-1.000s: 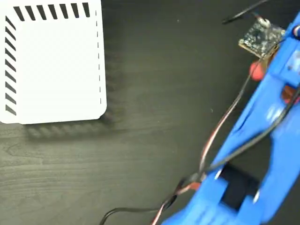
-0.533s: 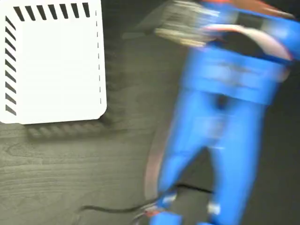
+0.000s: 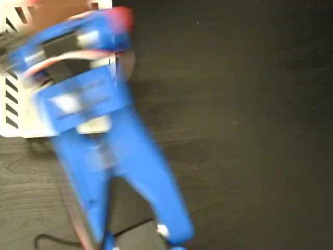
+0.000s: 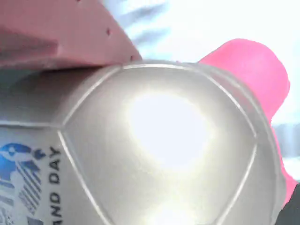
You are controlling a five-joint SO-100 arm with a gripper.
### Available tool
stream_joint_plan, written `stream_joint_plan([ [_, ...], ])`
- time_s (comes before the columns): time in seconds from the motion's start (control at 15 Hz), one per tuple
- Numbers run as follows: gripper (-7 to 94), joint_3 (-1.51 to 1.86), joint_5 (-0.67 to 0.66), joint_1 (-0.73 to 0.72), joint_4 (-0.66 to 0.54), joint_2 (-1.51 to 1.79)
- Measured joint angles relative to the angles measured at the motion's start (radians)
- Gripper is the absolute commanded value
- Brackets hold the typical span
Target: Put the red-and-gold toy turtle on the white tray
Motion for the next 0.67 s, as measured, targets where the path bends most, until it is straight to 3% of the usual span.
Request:
stream_joint_plan([
  [0.67,0,-0.124,0.025,-0.040,0.003,-0.311],
])
